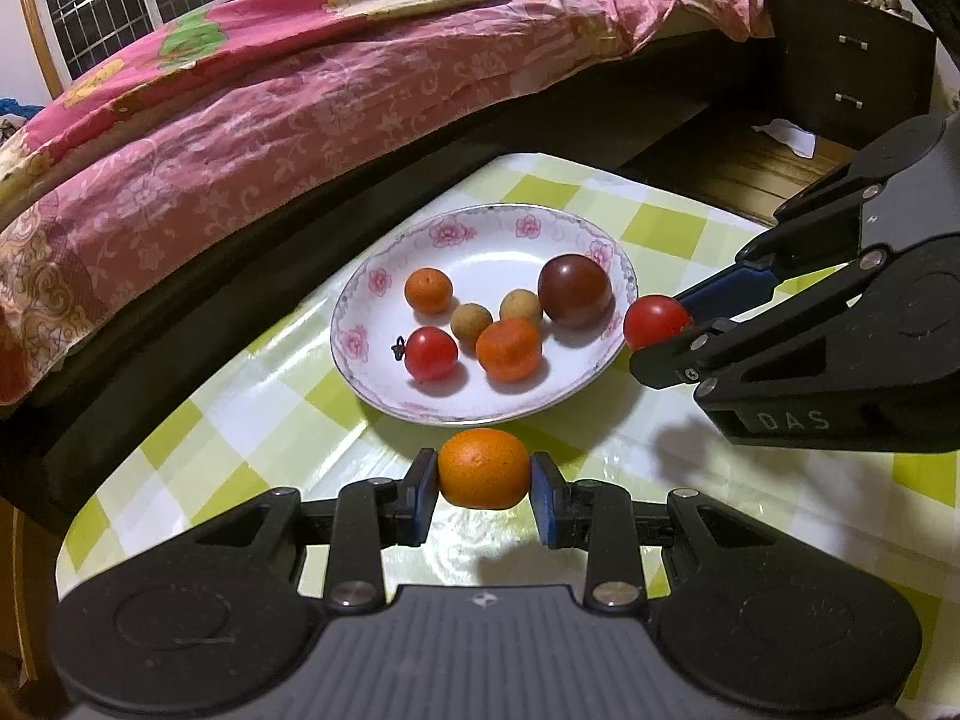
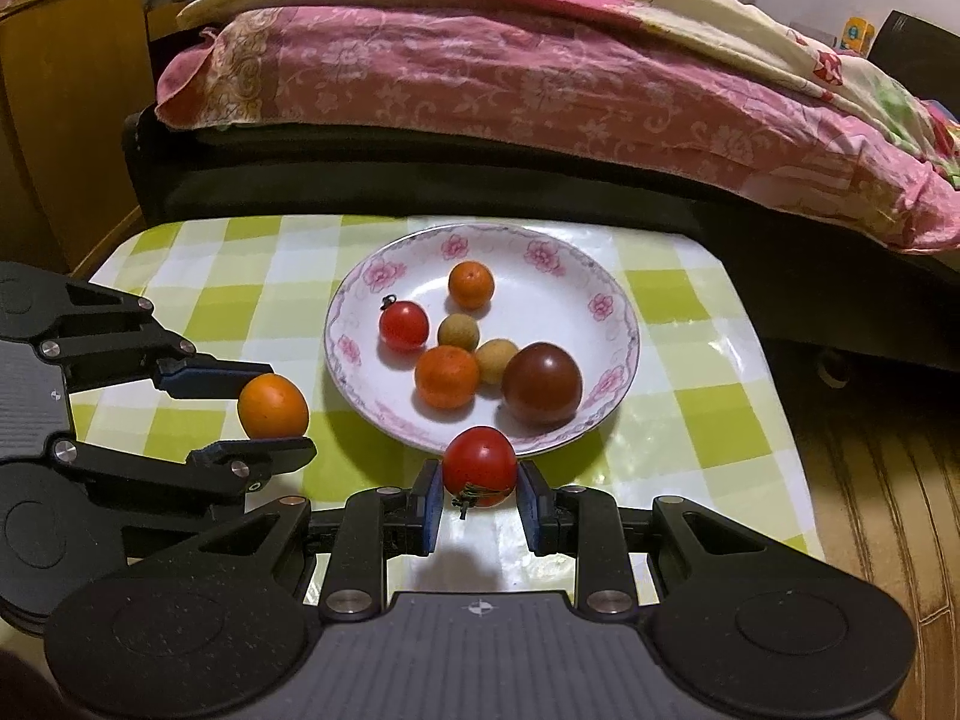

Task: Organize fruits
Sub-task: 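Carry the tangerine and cherry tomato with both grippers toward the white plate, then lower both grippers into the plate and open them to release the fruits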

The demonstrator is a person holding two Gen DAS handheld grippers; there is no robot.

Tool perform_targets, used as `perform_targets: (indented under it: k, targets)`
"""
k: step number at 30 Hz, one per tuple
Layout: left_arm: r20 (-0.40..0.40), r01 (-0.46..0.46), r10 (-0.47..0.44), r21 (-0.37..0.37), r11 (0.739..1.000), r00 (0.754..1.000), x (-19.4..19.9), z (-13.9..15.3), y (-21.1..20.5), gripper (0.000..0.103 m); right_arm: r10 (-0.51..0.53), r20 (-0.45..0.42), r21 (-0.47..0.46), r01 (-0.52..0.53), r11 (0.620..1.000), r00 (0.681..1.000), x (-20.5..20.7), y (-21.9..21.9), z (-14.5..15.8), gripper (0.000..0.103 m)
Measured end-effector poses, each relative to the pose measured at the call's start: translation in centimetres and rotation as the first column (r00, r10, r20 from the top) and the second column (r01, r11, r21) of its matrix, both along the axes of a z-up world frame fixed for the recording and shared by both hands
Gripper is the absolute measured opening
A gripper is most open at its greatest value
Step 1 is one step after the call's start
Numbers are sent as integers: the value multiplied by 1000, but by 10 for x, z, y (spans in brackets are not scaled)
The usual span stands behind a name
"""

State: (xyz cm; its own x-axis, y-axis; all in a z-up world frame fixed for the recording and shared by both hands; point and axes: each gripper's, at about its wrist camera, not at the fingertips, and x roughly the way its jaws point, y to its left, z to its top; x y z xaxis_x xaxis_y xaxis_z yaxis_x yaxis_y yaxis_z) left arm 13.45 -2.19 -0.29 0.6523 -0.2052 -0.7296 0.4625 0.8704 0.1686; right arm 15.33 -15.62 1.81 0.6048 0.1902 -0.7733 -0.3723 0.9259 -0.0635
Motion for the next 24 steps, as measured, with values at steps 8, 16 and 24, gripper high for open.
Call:
perform_targets:
  k: [8, 16, 24]
  targets:
    - [11, -6, 6, -4, 1000, 1000, 9, 4, -5, 40, -13, 20, 12, 12, 1000, 1000, 7, -2, 4, 23]
    - [28, -5, 5, -5, 1000, 1000, 17, 8, -12, 40, -41, 34, 27, 40, 999, 999, 15, -11, 7, 23]
    - [30, -26, 26, -11, 1000, 999, 31, 6, -16, 40, -67, 44, 52, 65, 997, 997, 28, -19, 10, 23]
